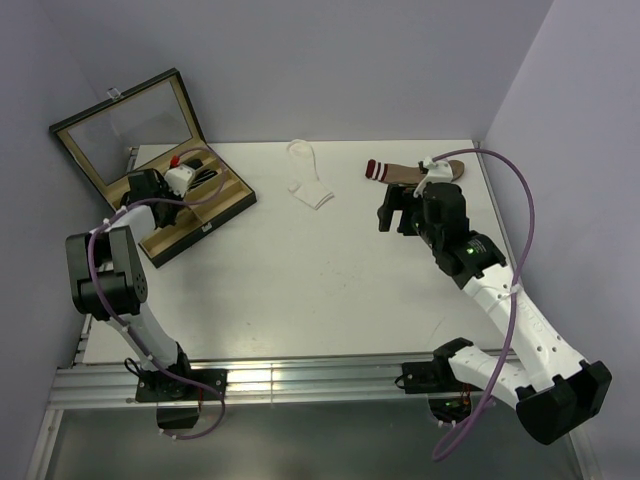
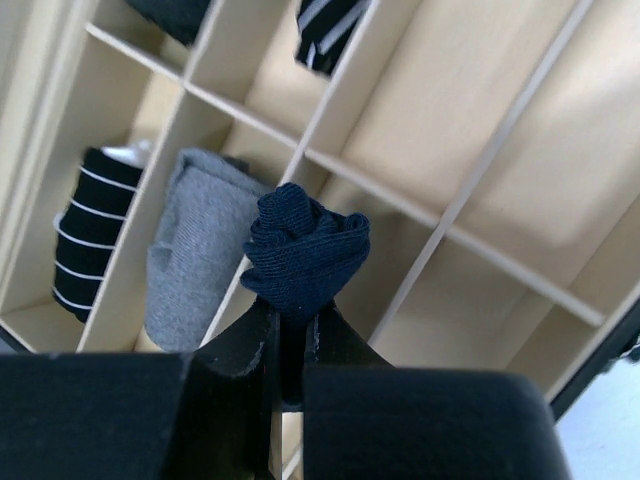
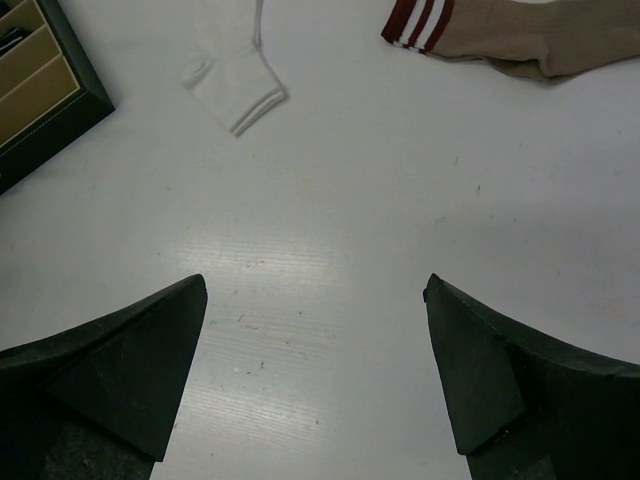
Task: Roll the socks
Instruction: Place the sock in the storage box.
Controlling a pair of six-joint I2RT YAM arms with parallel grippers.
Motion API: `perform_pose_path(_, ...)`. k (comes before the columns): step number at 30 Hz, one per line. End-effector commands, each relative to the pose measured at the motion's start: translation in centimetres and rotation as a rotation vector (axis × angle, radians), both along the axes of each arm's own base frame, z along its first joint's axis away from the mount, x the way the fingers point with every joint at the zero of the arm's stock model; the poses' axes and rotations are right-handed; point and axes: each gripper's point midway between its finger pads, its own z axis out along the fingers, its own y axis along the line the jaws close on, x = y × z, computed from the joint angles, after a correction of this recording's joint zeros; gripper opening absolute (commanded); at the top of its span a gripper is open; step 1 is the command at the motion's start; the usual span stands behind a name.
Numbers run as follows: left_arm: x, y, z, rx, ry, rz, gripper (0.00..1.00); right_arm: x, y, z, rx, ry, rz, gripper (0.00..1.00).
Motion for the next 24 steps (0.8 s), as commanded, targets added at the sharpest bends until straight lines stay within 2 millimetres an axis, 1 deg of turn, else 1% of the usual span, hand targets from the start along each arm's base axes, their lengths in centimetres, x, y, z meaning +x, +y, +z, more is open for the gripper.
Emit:
perform_pose_path(1, -1.3, 0.6, -1.2, 0.005, 0.106, -0.042, 0.04, 0.8, 0.1, 2.2, 0.012, -0.051, 0.003, 0.97)
perform_pose_path(4, -1.7, 1.6, -1.8, 0.020, 0.130, -0.030, 0.06, 1.0, 0.4, 2.1, 0.014, -0.039, 0.010, 0.96)
perform_pose_path(8, -1.7, 2.3, -1.9, 0.020, 0.139, -0.021, 0.10, 1.2, 0.8, 1.7, 0.016, -0.017, 0.026, 0.96)
perform_pose_path(10, -1.7, 2.4, -1.7, 0.004, 0.134, -0.028, 0.12, 1.3, 0.9, 1.8, 0.014, -0.013, 0.026, 0.95)
perform_pose_path(11, -2.0, 2.4, -2.1, 0.000, 0.152, -0.031, 0.12, 1.3, 0.9, 1.7, 0.010, -0.011, 0.025, 0.95)
perform_pose_path(13, -1.9, 2.3, -2.1, -0.011, 0.155, -0.039, 0.14, 1.4, 0.9, 1.7, 0.010, -0.009, 0.025, 0.95)
perform_pose_path(15, -1.8, 2.2, -1.9, -0.015, 0.155, -0.045, 0.20, 1.4, 0.9, 1.5, 0.007, -0.005, 0.026, 0.95)
perform_pose_path(24, -1.7, 2.0, -2.7, -0.034, 0.178, -0.050, 0.28, 1.4, 0.8, 1.2, 0.001, -0.002, 0.023, 0.94)
